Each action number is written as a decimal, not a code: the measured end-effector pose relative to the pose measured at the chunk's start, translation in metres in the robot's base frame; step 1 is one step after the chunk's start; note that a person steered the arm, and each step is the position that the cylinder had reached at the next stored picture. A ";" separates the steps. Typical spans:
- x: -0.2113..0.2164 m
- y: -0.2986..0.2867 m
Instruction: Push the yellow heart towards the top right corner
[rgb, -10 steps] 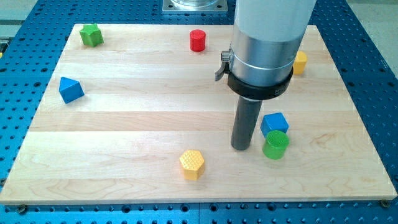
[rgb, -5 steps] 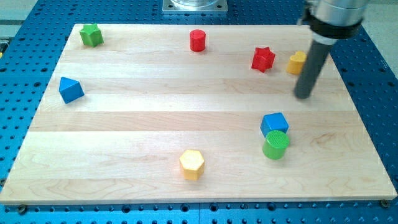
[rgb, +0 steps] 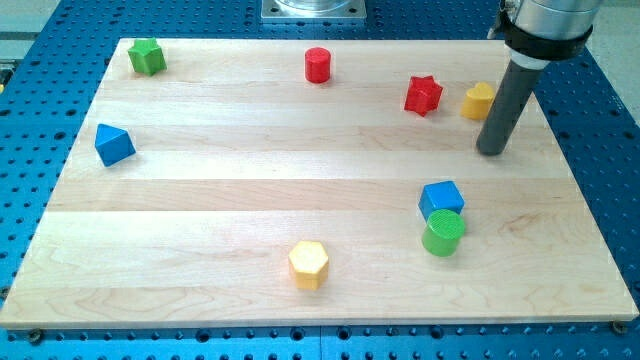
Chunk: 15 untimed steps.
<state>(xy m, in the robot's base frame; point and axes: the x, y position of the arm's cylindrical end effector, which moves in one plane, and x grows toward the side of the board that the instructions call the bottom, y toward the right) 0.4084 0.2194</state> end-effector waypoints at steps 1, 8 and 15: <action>-0.010 0.013; -0.064 0.013; -0.090 -0.040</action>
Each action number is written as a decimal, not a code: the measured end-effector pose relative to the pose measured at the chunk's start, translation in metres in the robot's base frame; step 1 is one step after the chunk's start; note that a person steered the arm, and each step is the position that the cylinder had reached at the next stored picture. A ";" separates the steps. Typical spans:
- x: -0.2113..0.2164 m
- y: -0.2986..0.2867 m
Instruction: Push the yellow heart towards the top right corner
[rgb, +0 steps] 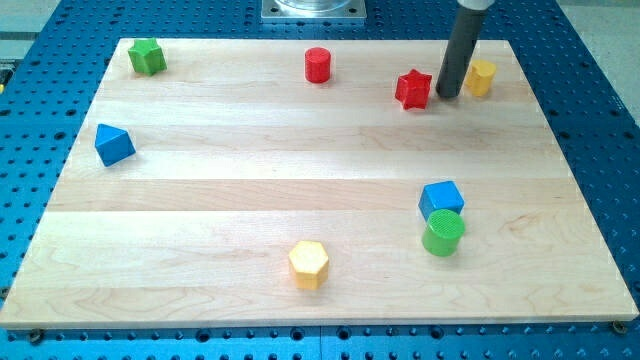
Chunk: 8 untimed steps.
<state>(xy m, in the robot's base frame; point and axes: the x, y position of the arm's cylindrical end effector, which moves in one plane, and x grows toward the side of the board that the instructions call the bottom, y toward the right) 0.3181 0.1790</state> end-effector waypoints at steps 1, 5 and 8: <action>0.033 0.027; 0.009 0.060; -0.030 0.038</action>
